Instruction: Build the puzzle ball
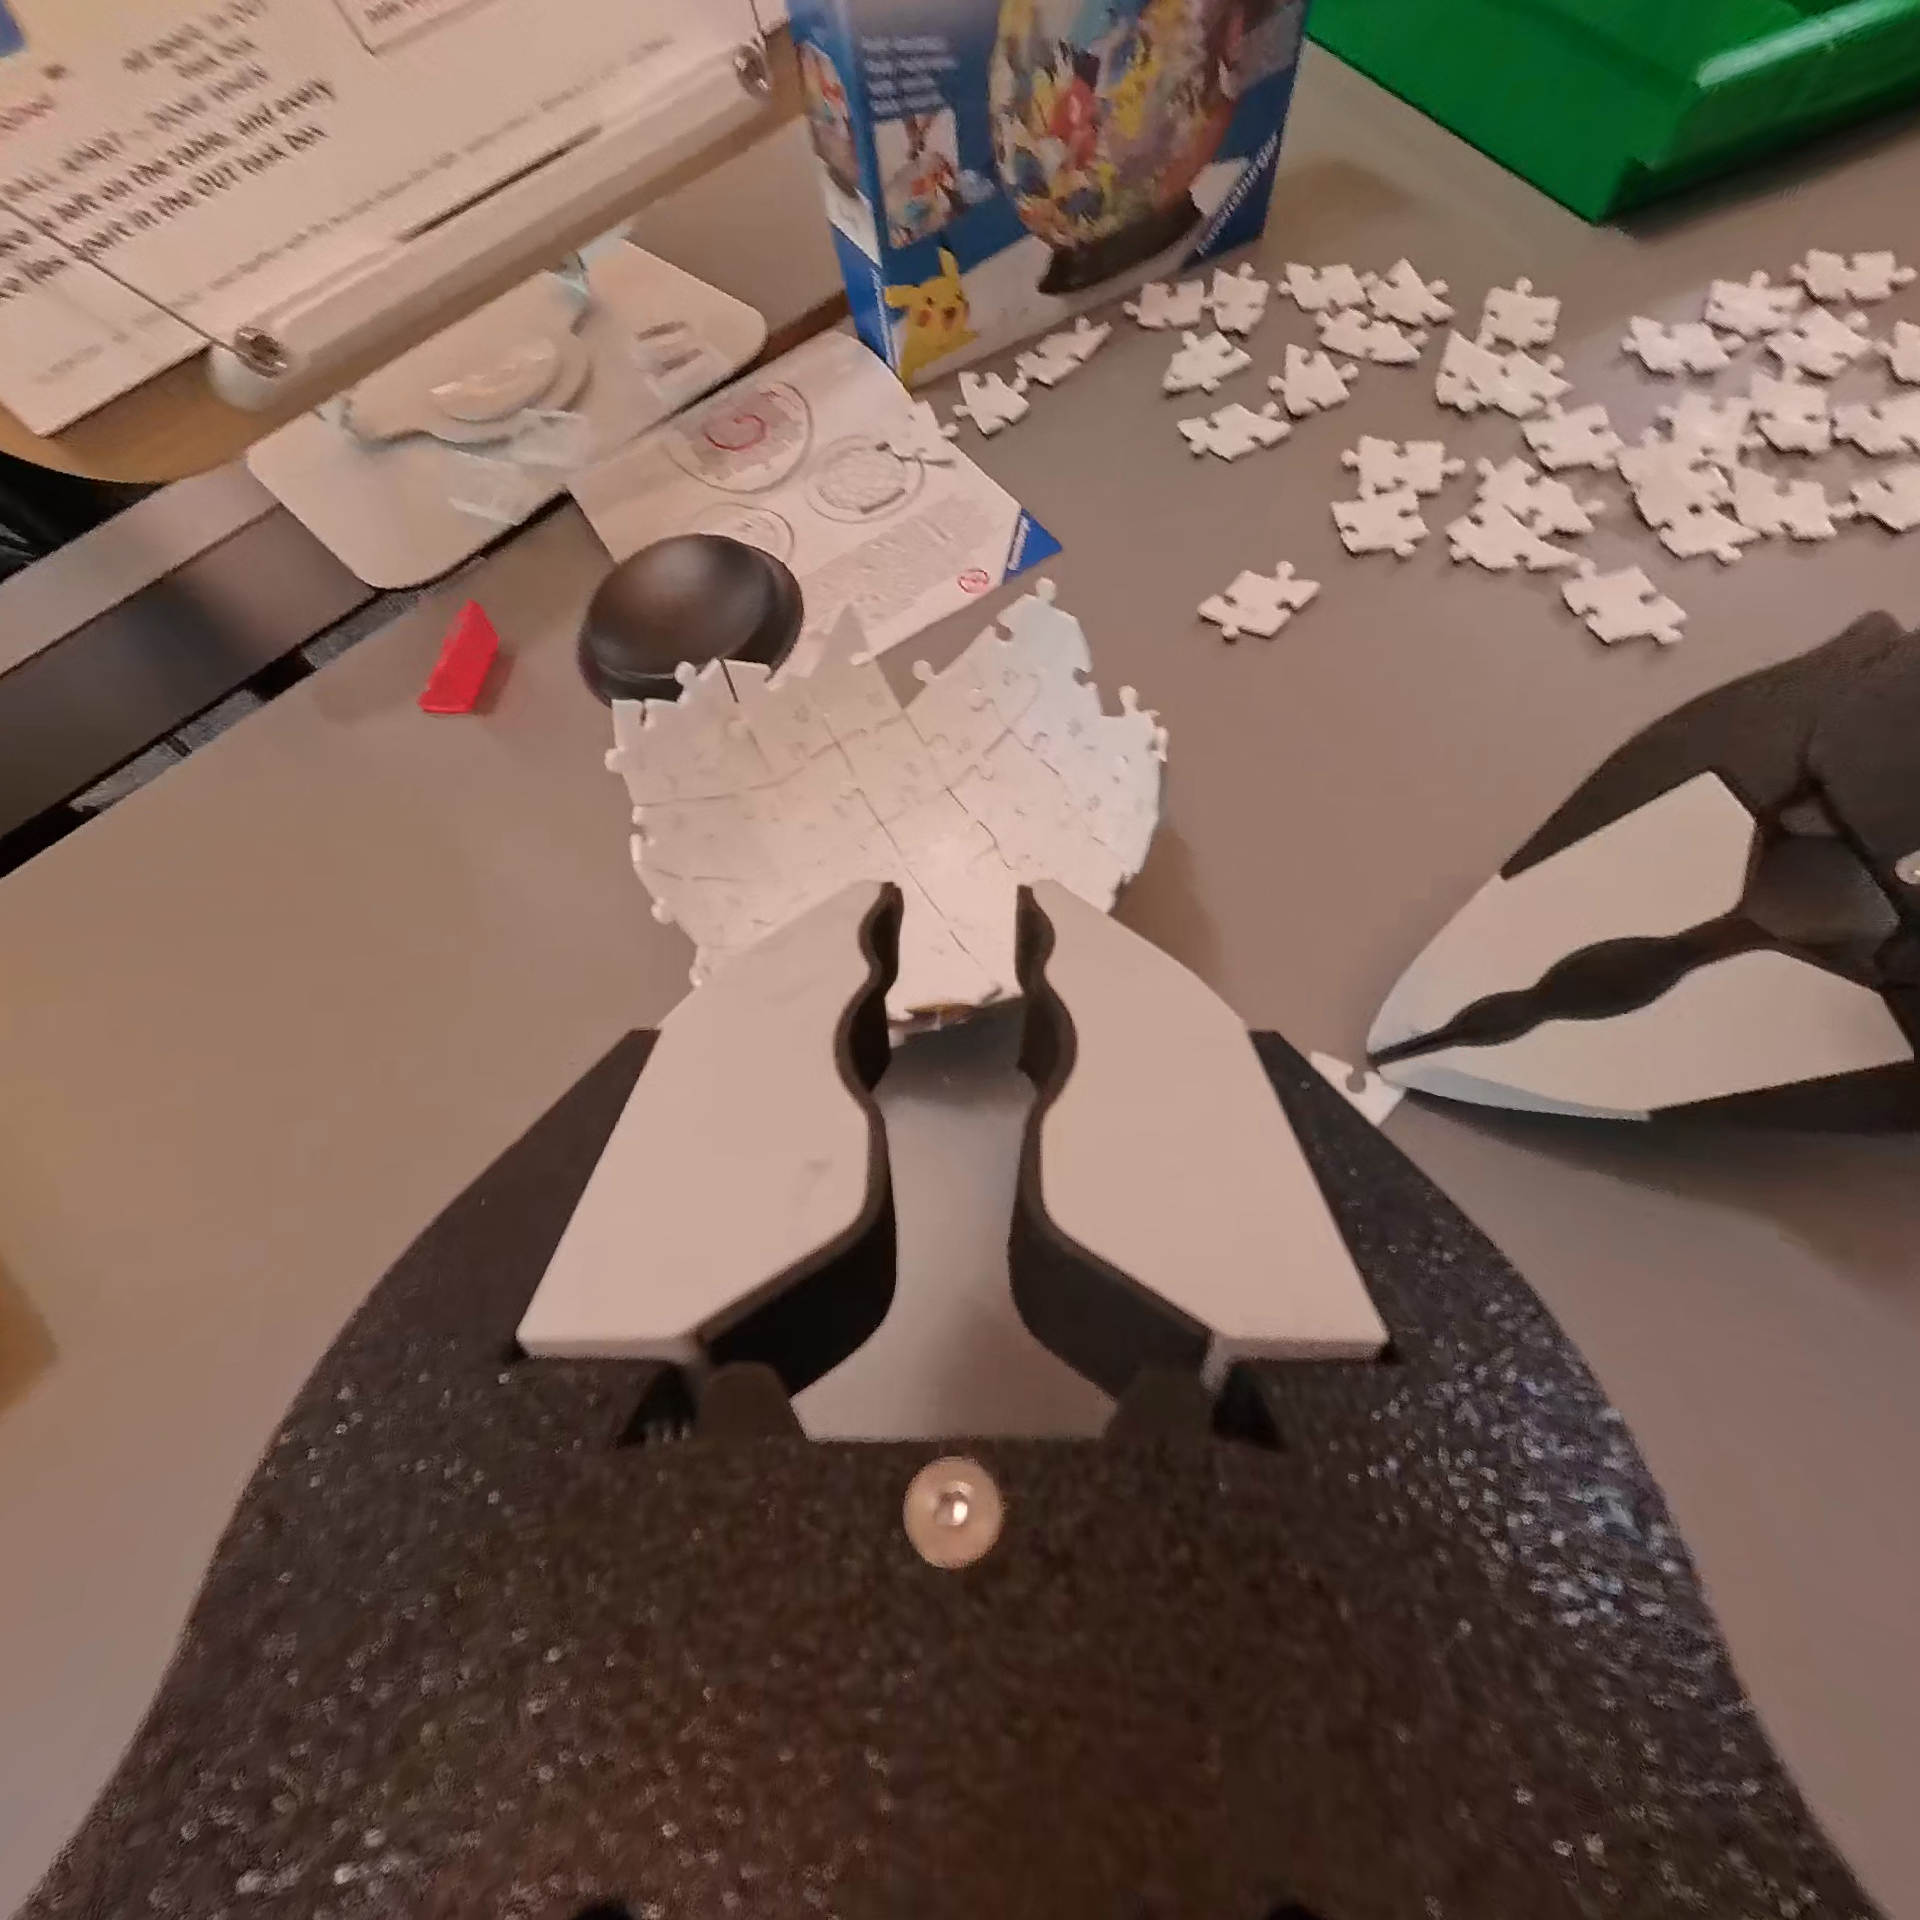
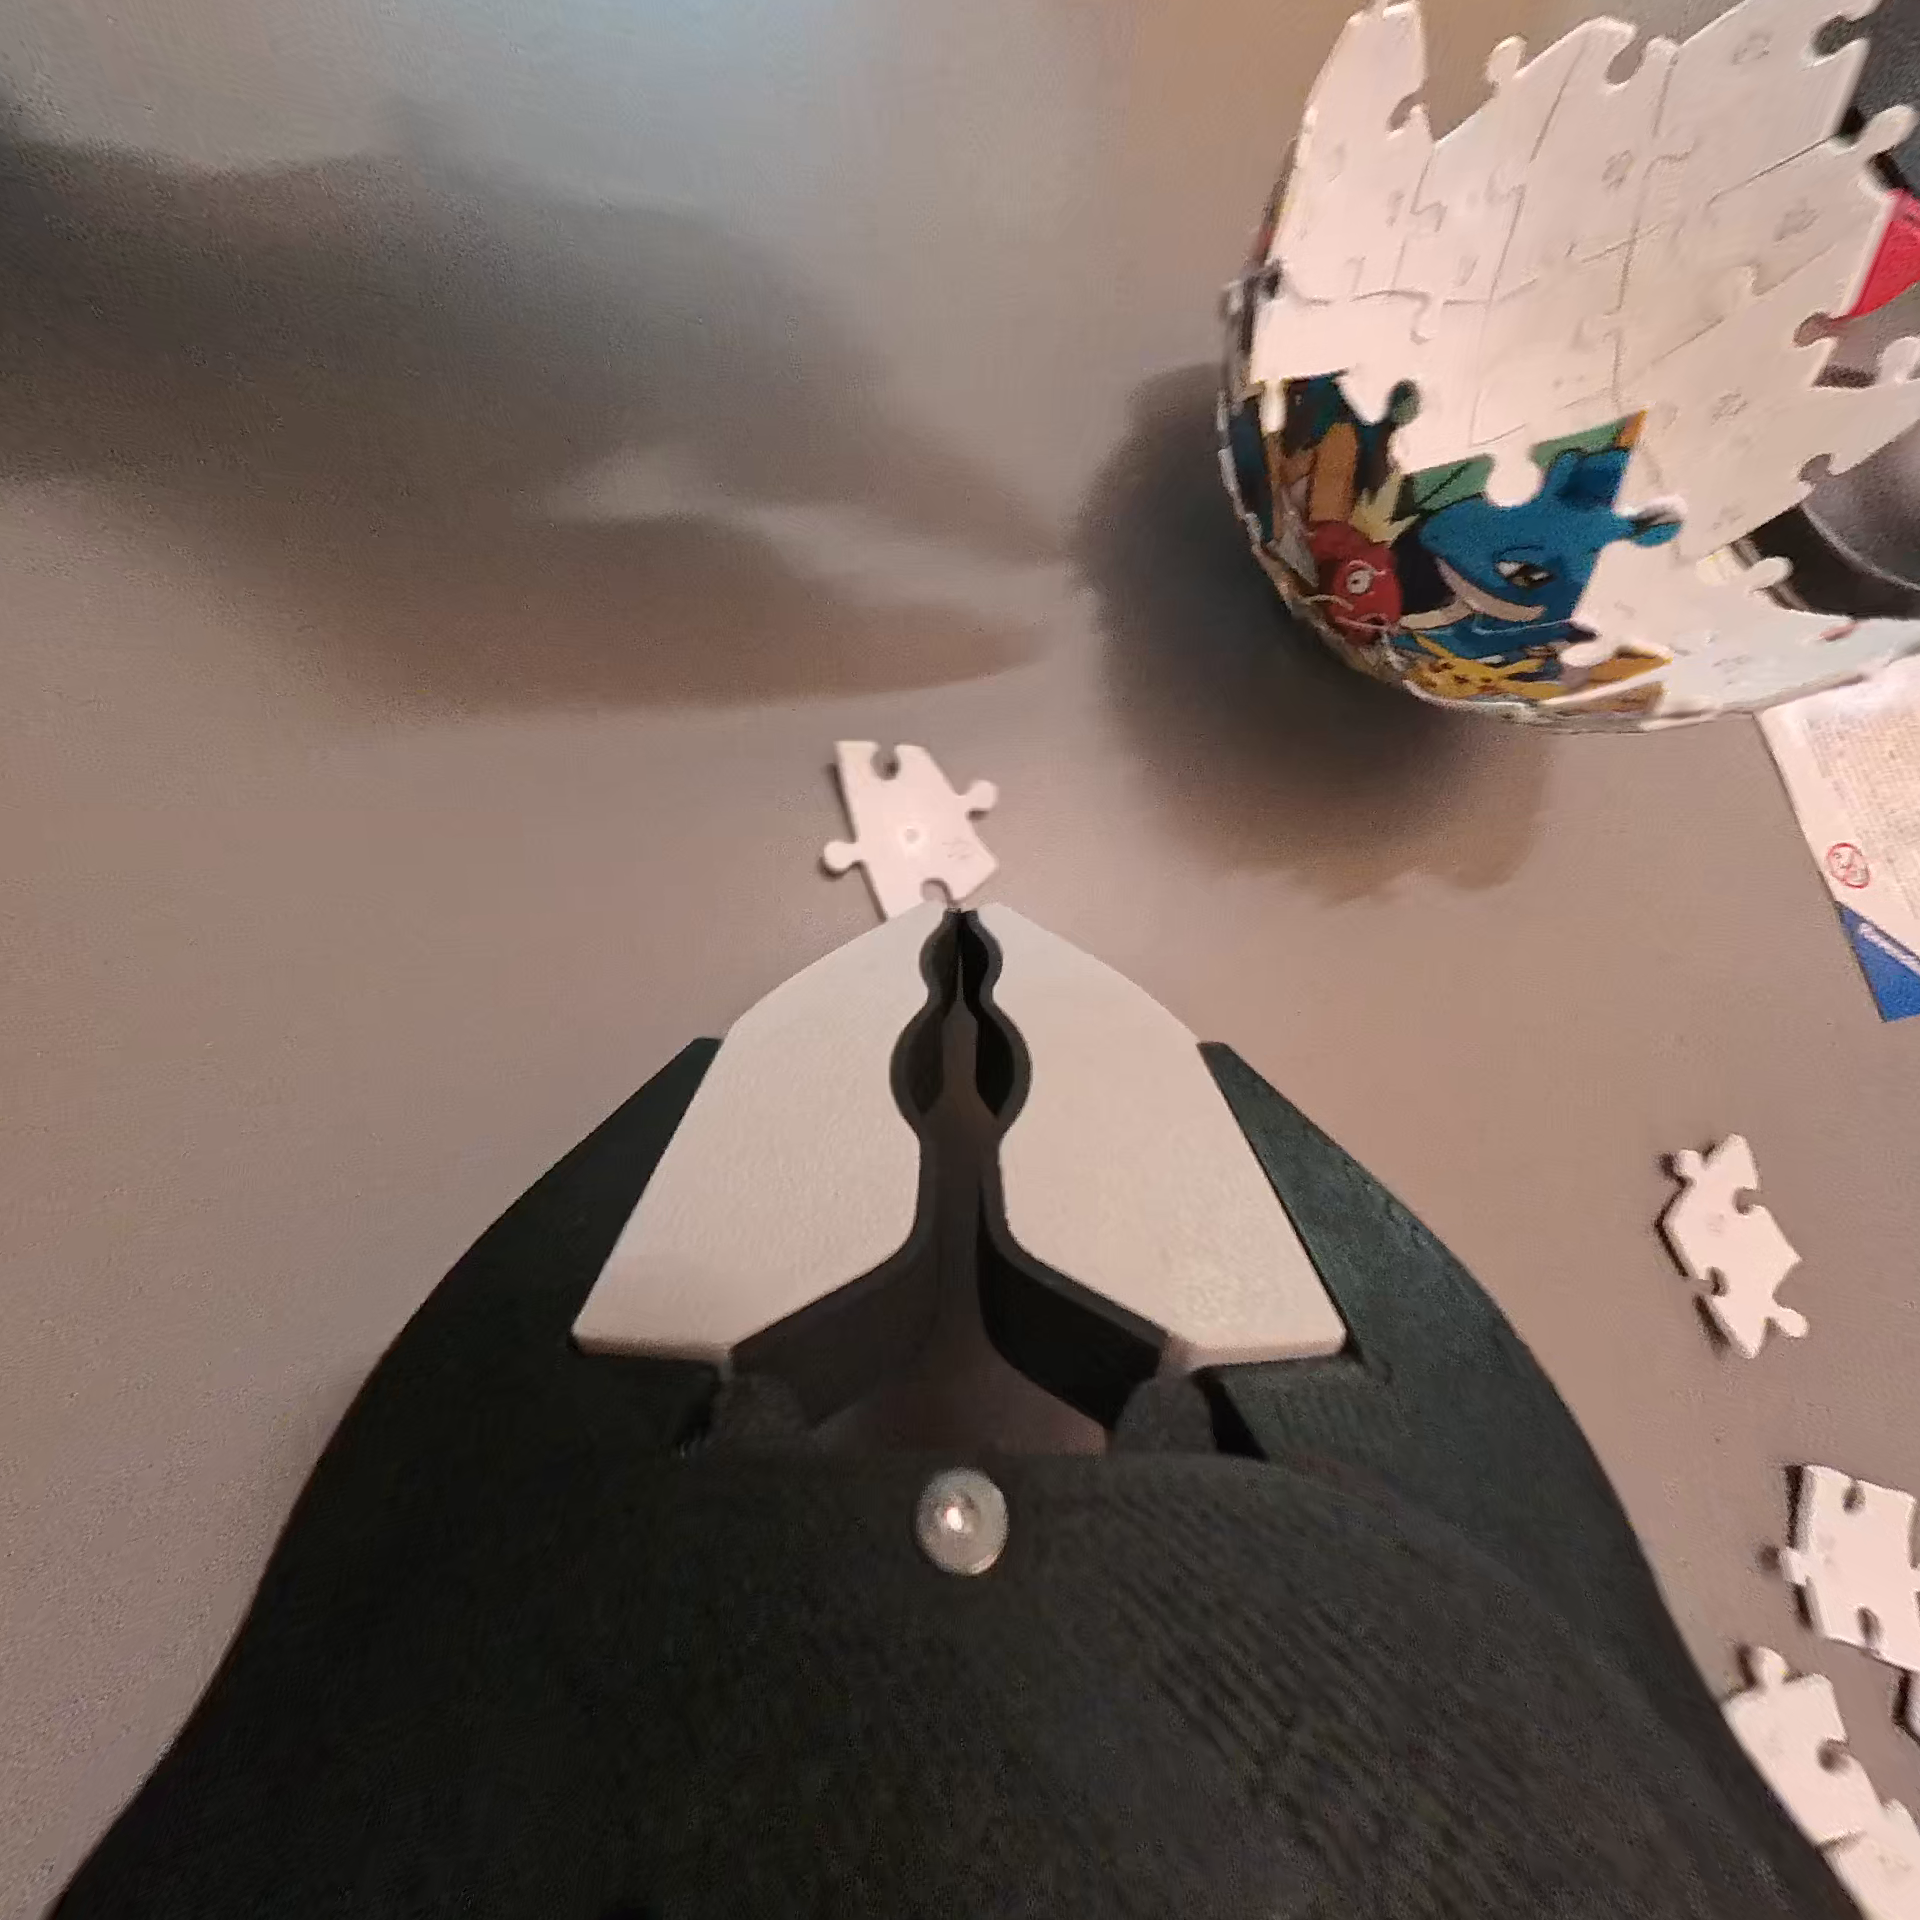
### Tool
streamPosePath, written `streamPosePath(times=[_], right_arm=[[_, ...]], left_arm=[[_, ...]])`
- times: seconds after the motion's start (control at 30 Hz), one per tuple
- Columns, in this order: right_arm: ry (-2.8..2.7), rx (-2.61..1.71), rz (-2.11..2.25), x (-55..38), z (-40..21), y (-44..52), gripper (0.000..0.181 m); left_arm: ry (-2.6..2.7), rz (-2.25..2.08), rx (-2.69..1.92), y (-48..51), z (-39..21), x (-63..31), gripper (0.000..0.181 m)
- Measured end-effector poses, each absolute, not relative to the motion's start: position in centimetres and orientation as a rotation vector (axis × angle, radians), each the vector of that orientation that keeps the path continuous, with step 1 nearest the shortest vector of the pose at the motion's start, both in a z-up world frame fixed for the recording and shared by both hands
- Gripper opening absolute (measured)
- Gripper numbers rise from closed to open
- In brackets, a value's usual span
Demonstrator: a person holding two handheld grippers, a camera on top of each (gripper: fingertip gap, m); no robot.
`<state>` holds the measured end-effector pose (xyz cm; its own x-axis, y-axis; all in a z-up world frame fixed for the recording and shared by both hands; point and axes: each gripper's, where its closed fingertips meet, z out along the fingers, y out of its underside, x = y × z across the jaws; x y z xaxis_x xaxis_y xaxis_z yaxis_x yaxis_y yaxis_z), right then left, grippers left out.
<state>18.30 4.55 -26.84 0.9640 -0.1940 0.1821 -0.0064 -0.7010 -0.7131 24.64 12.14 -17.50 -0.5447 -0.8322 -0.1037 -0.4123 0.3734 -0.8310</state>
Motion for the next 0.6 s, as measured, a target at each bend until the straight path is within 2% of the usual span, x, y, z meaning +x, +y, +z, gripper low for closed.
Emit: streamPosePath(times=[0.03, 0.07, 0.13, 0.2, 0.4, 0.5, 0.6], right_arm=[[0.130, -2.341, -0.295, 18.0, -26.9, 4.5, 0.001], [0.123, -2.345, -0.295, 17.9, -26.8, 4.6, 0.005], [0.117, -2.363, -0.278, 17.8, -26.8, 4.7, 0.036], [0.093, -2.372, -0.244, 17.7, -26.8, 5.2, 0.042], [0.111, -2.365, -0.136, 17.5, -27.2, 6.6, 0.025], [0.095, -2.368, -0.121, 17.4, -27.1, 6.6, 0.024], [-0.010, -2.401, -0.265, 18.0, -27.1, 6.1, 0.014]], left_arm=[[2.139, -1.060, -1.067, 12.1, -17.6, 24.4, 0.020], [2.148, -1.057, -1.063, 12.1, -17.6, 24.3, 0.020], [2.157, -1.065, -1.058, 12.0, -17.4, 24.0, 0.020], [2.160, -1.085, -1.062, 12.0, -17.3, 23.9, 0.020], [2.169, -1.116, -1.075, 12.2, -17.1, 23.7, 0.020], [2.178, -1.120, -1.080, 12.4, -17.2, 23.6, 0.020], [2.208, -1.124, -1.075, 12.2, -17.4, 23.3, 0.020]])
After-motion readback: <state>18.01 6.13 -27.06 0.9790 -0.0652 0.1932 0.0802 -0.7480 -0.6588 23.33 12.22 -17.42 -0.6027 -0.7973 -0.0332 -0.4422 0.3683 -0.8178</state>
